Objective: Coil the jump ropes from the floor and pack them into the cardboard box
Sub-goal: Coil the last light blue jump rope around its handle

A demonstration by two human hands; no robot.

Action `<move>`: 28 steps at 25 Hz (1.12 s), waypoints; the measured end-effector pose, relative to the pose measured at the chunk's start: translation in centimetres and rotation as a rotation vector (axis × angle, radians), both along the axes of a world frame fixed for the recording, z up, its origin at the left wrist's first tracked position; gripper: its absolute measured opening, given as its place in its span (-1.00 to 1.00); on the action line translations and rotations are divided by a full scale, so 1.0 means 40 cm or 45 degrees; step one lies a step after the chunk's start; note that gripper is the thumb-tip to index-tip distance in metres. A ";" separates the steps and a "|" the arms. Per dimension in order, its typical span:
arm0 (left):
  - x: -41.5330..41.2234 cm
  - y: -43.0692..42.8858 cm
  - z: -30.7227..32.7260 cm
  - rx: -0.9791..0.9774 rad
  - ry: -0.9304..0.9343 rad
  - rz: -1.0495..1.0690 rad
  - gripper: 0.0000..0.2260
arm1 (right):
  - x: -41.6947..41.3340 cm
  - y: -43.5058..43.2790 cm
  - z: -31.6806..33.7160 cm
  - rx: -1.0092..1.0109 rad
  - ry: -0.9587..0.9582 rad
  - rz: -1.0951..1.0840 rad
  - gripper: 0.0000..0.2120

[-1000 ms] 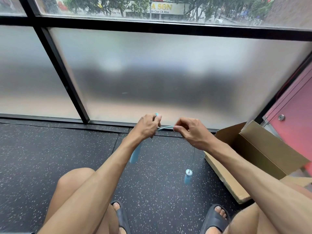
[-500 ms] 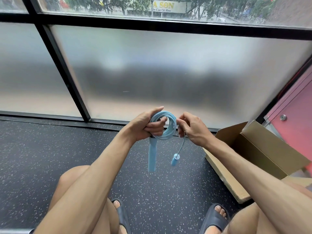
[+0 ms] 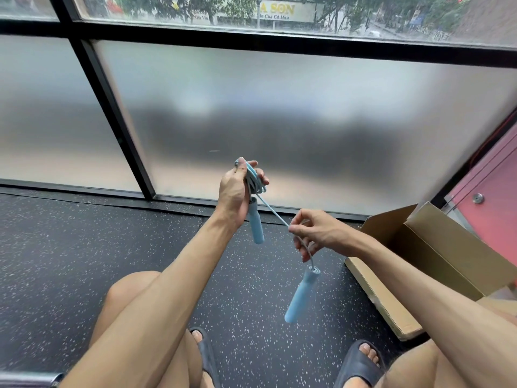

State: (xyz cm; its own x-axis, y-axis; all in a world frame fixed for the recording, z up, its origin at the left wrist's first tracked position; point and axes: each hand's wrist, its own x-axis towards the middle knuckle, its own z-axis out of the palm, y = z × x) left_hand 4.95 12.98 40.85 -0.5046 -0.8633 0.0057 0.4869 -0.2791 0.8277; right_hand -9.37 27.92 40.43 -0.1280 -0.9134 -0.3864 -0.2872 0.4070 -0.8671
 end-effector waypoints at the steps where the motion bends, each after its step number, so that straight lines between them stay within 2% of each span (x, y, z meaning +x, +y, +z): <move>1: -0.003 0.002 -0.004 -0.079 -0.087 0.093 -0.74 | 0.007 0.002 0.004 0.011 0.009 0.037 -0.81; 4: -0.008 0.015 -0.014 -0.372 -0.405 0.241 -0.73 | 0.026 -0.001 0.008 -0.017 0.093 0.106 -0.81; 7: -0.009 0.021 -0.031 -0.745 -0.787 0.231 -0.74 | 0.027 -0.008 0.010 -0.167 0.333 0.138 -0.87; 10: -0.009 0.021 -0.044 -1.013 -1.119 0.010 -0.72 | 0.018 -0.003 0.015 -0.307 0.527 0.144 -0.87; 13: -0.012 0.037 -0.045 -1.040 -1.292 -0.322 -0.65 | 0.001 0.001 0.020 -0.395 0.678 0.141 -0.84; 17: -0.024 0.065 -0.033 -0.855 -1.232 -0.651 -0.56 | -0.017 -0.002 0.018 -0.522 0.795 0.096 -0.84; 21: -0.021 0.076 -0.010 -0.534 -1.087 -0.800 -0.49 | -0.014 -0.007 0.011 -0.641 0.810 0.038 -0.85; 25: -0.007 0.060 -0.002 -0.295 -0.781 -1.049 -0.50 | -0.016 -0.013 0.001 -0.711 0.761 -0.064 -0.85; 28: -0.010 0.054 0.001 -0.086 -0.624 -1.110 -0.49 | -0.035 -0.006 0.007 -0.671 0.570 -0.183 -0.81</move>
State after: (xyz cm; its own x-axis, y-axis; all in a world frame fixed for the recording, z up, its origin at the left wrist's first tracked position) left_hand 4.55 15.14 40.87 -0.9208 -0.1961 -0.3373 -0.2647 -0.3210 0.9093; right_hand -10.76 27.69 40.71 -0.3050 -0.9264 0.2210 -0.6372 0.0260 -0.7702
